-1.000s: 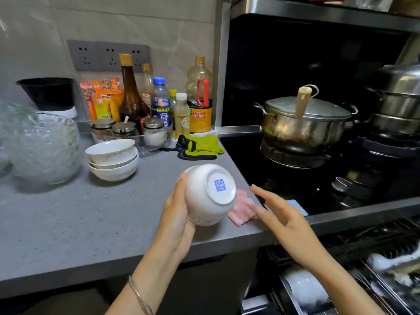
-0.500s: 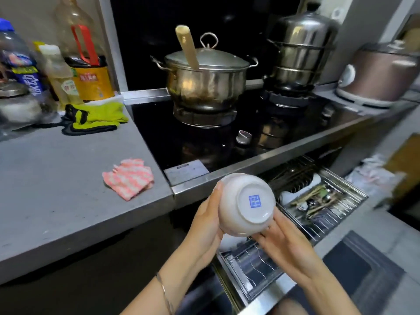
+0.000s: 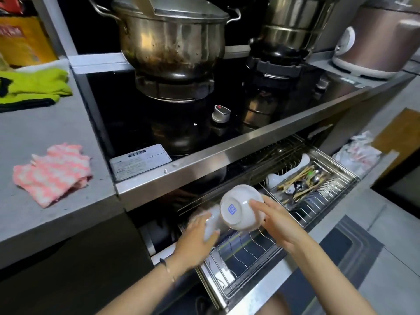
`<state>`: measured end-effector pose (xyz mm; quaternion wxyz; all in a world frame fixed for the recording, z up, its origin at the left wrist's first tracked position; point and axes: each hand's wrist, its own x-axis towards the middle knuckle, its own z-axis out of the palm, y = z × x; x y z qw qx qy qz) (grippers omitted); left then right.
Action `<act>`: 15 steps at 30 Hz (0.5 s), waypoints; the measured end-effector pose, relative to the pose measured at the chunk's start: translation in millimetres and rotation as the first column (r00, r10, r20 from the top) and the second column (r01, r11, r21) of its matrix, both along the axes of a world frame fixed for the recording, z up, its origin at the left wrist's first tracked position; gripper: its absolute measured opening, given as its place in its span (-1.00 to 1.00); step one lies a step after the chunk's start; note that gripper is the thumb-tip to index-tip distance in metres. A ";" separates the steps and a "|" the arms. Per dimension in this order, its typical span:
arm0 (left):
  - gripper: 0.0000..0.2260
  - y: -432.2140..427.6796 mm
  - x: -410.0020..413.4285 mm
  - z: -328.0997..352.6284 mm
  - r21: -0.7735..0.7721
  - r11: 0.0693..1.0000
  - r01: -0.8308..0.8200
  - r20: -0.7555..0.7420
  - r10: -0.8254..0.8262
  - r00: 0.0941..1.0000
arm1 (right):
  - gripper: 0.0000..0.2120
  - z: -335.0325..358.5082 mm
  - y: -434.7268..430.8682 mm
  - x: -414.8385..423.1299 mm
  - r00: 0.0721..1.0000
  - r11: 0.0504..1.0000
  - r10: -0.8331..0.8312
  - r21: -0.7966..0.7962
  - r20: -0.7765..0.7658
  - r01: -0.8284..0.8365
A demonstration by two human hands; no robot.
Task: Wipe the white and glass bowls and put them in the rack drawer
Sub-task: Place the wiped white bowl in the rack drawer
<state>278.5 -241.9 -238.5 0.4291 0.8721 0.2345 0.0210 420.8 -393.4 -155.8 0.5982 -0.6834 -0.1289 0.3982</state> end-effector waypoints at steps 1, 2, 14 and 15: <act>-0.46 -0.5 3.2 -11.2 0.137 0.989 0.049 -0.041 -0.044 0.998 | -0.75 -5.1 7.0 8.1 1.000 0.999 0.000 -0.049 0.031 0.001; -0.41 -1.9 6.5 -19.1 0.271 0.960 0.075 -0.079 -0.056 0.995 | -0.80 -10.3 14.0 15.6 0.998 0.996 -0.001 -0.094 0.063 0.007; -0.03 2.6 57.7 -58.0 0.446 0.864 0.233 -0.325 -0.086 0.942 | -0.81 -63.0 69.0 75.8 0.969 0.937 -0.227 -0.250 0.099 0.245; -0.05 4.0 57.7 -60.8 0.448 0.862 0.237 -0.334 -0.084 0.939 | -0.79 -65.9 71.3 76.7 0.973 0.938 -0.209 -0.264 0.093 0.227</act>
